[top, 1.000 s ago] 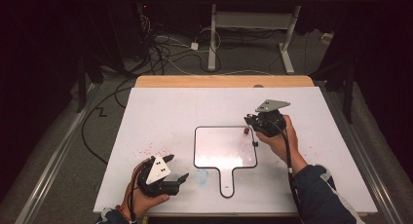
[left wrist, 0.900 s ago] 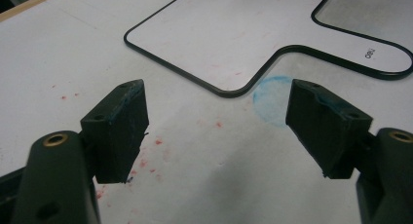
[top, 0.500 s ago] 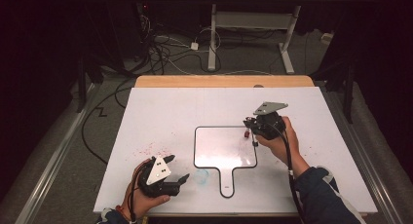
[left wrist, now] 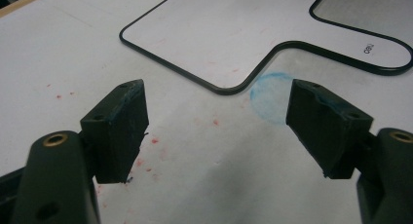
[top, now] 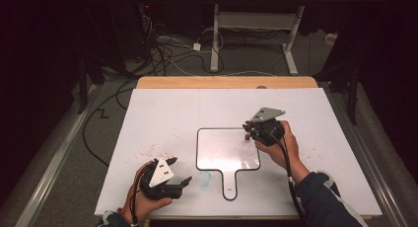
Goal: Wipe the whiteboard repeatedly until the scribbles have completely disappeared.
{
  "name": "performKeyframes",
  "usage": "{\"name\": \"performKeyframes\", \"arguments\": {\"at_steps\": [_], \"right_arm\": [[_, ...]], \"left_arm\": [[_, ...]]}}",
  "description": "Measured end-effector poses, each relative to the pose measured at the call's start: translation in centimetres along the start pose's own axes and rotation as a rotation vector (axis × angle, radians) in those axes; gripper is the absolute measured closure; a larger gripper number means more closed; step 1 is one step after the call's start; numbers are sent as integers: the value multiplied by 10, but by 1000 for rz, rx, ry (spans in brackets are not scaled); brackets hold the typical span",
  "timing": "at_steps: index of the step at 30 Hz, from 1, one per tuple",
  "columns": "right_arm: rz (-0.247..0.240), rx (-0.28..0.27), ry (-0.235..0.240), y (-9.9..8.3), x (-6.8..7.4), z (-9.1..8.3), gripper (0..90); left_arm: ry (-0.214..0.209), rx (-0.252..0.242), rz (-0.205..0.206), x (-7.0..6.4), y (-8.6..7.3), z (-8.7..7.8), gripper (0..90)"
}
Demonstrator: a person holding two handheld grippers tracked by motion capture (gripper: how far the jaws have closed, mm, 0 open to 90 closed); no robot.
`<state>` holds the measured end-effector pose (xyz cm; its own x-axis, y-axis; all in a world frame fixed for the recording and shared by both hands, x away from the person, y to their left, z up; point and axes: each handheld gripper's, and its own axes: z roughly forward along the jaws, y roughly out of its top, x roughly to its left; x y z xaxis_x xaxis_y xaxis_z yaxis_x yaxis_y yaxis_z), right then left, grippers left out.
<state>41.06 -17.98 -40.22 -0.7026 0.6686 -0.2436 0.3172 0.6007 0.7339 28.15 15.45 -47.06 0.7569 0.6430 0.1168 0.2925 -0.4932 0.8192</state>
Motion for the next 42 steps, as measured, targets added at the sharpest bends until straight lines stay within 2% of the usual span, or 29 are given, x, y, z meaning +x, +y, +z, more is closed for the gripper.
{"name": "performKeyframes", "arguments": {"at_steps": [1,2,3,4,6,7,8,10,11,13,15,17,21,25,27,28,29,30,32,34,39,42], "right_arm": [[1,4,5,0,2,-1,815],[2,0,30,0,3,-2,815],[18,-9,80,0,5,-4,816],[21,-8,100,0,9,-6,816],[-9,0,104,-1,14,-10,815],[-5,3,104,-2,16,-12,815],[-15,6,93,-2,15,-13,815],[-32,14,17,-4,10,-12,816],[-29,12,-11,-6,6,-10,816],[6,11,-42,-10,-4,-10,815],[29,0,-39,-12,-7,-10,815],[17,-6,-37,-13,-3,-11,815],[28,-31,69,-13,7,-15,815],[9,-31,106,-13,18,-21,815],[-11,-24,86,-14,20,-22,815],[-23,-18,59,-14,19,-22,815],[-51,-5,4,-14,19,-21,816],[-61,-4,-26,-15,17,-20,815],[-18,-22,-6,-18,9,-20,815],[-21,-30,17,-20,11,-23,815],[-21,-44,110,-22,22,-31,815],[-22,-56,130,-24,25,-32,815]], "left_arm": [[-1,0,-3,0,0,0,226],[-1,1,-3,0,0,0,226],[0,2,-2,0,0,0,226],[0,2,-1,0,0,0,226],[0,-1,0,-1,0,-1,226],[0,-1,0,-1,0,-1,225],[1,-1,1,-1,0,-1,225],[1,0,3,-2,1,0,226],[0,0,3,-2,1,0,225],[-1,2,5,-2,1,0,225],[0,2,1,-1,0,0,225],[-1,2,-3,0,0,1,225],[-1,2,2,-1,0,1,224],[-3,2,2,-1,0,0,225],[-2,5,4,-1,0,1,224],[-3,5,5,-1,0,1,225],[-3,5,5,-1,0,1,224],[-3,4,5,-1,0,1,224],[-3,3,2,-1,0,0,224],[-3,4,-2,-1,0,1,224],[-5,9,7,-2,0,1,224],[-5,9,6,-2,1,2,224]]}}
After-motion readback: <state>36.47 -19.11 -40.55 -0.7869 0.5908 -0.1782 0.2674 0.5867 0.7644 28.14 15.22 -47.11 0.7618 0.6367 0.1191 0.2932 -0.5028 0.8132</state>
